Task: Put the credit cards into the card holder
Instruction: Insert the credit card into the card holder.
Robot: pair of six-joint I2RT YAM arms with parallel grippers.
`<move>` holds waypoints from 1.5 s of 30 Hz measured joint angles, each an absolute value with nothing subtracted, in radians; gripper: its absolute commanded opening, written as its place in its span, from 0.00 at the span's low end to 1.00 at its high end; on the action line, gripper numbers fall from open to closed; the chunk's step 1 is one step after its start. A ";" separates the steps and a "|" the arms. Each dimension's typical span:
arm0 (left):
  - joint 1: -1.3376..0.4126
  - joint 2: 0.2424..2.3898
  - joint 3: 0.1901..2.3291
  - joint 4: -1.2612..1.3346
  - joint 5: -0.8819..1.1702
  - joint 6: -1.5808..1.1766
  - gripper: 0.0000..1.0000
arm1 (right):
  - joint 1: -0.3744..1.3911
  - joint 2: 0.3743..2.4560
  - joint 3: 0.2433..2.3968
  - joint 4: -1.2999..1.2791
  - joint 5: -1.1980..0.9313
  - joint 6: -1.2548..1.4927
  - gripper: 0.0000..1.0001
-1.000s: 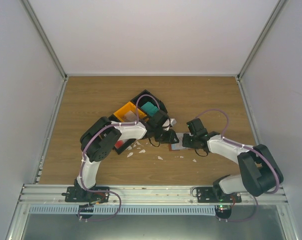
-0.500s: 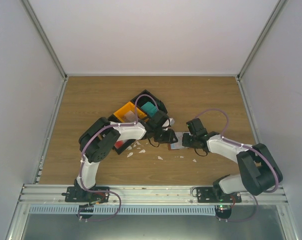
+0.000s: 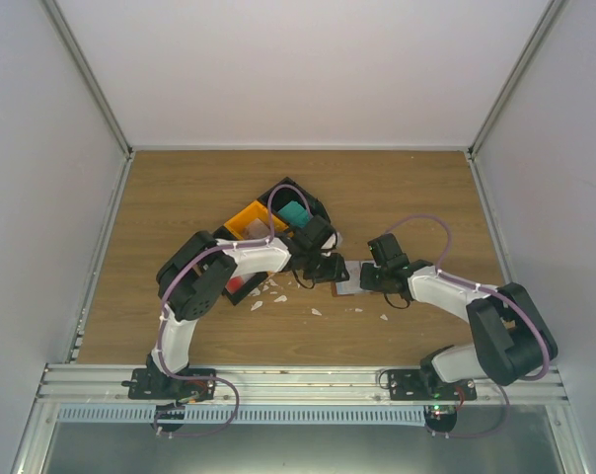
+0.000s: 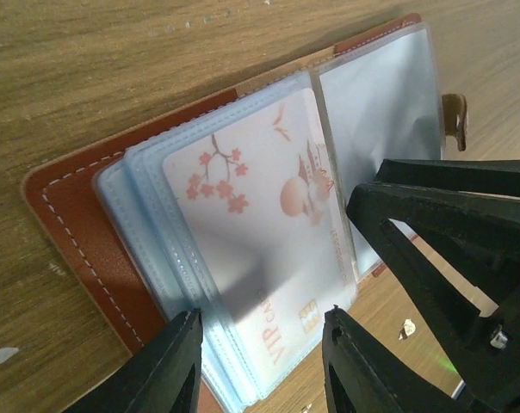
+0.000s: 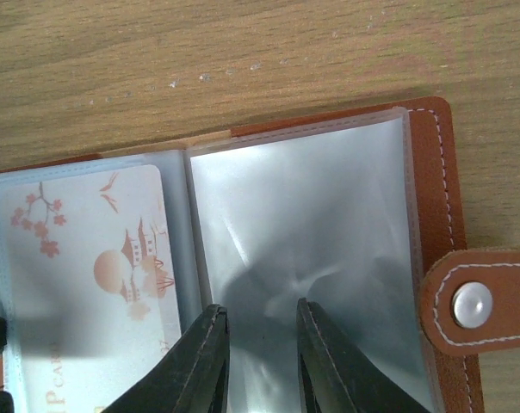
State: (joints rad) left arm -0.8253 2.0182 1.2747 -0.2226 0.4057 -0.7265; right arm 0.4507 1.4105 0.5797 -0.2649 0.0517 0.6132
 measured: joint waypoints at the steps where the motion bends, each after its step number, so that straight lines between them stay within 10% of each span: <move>1: -0.825 2.020 1.280 -0.231 0.404 -0.728 0.42 | 0.451 1.411 0.580 -0.265 0.052 0.613 0.24; 26: -0.825 2.035 1.305 -0.266 0.399 -0.727 0.32 | 0.466 1.364 0.590 -0.360 -0.012 0.576 0.45; 45: -0.822 2.036 1.306 -0.262 0.404 -0.703 0.36 | 0.483 1.420 0.630 -0.377 0.020 0.561 0.36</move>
State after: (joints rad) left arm -0.8219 2.0357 1.3056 -0.2623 0.4042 -0.7033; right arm 0.4828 1.4204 0.6296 -0.3775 0.0204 0.5610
